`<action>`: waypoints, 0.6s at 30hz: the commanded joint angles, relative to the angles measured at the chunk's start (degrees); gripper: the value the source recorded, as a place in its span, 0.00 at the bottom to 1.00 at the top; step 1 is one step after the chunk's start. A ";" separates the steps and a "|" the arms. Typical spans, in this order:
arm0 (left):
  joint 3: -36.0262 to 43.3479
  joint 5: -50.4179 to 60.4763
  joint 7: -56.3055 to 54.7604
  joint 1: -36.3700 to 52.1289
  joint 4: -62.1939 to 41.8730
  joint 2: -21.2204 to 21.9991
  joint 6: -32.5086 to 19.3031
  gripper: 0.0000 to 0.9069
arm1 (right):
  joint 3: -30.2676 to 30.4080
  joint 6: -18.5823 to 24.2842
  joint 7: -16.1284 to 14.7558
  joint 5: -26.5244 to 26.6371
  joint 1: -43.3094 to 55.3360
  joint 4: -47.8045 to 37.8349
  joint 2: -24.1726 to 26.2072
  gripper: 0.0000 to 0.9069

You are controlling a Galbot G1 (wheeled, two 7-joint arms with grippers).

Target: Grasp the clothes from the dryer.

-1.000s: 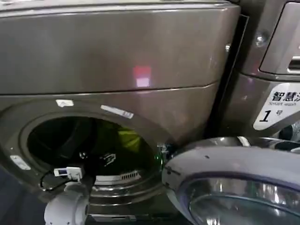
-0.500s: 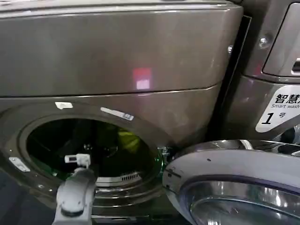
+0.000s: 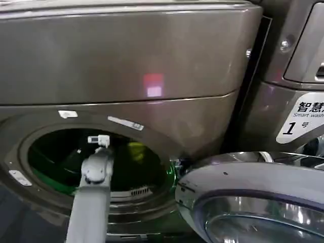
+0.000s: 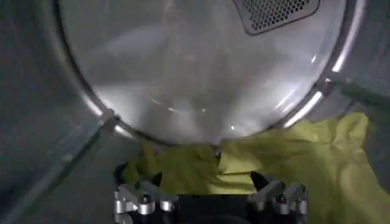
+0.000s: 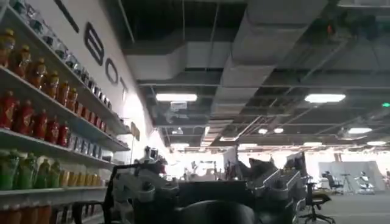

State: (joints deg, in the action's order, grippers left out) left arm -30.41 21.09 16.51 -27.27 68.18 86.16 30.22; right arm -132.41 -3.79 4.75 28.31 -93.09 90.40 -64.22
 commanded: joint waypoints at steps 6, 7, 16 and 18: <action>-2.82 59.72 41.04 13.89 -16.29 -1.23 -35.25 1.00 | 0.49 0.56 -0.12 -0.06 0.04 0.02 -0.68 1.00; -2.57 61.08 42.74 14.19 -16.45 -1.59 -38.99 1.00 | 0.47 0.59 -0.13 -0.06 0.00 -0.04 -0.66 1.00; -1.08 57.83 59.89 18.95 -18.87 -2.21 -47.41 1.00 | 1.67 0.94 -0.15 -0.23 0.50 0.42 -1.01 1.00; -0.64 58.11 60.68 19.85 -19.54 -2.31 -49.00 1.00 | 1.80 0.98 -0.16 -0.25 0.42 0.52 -1.18 1.00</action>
State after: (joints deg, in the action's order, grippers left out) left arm -31.78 70.47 59.47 -12.98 52.98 84.47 -4.18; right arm -131.06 -2.94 4.57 28.09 -92.92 90.74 -65.26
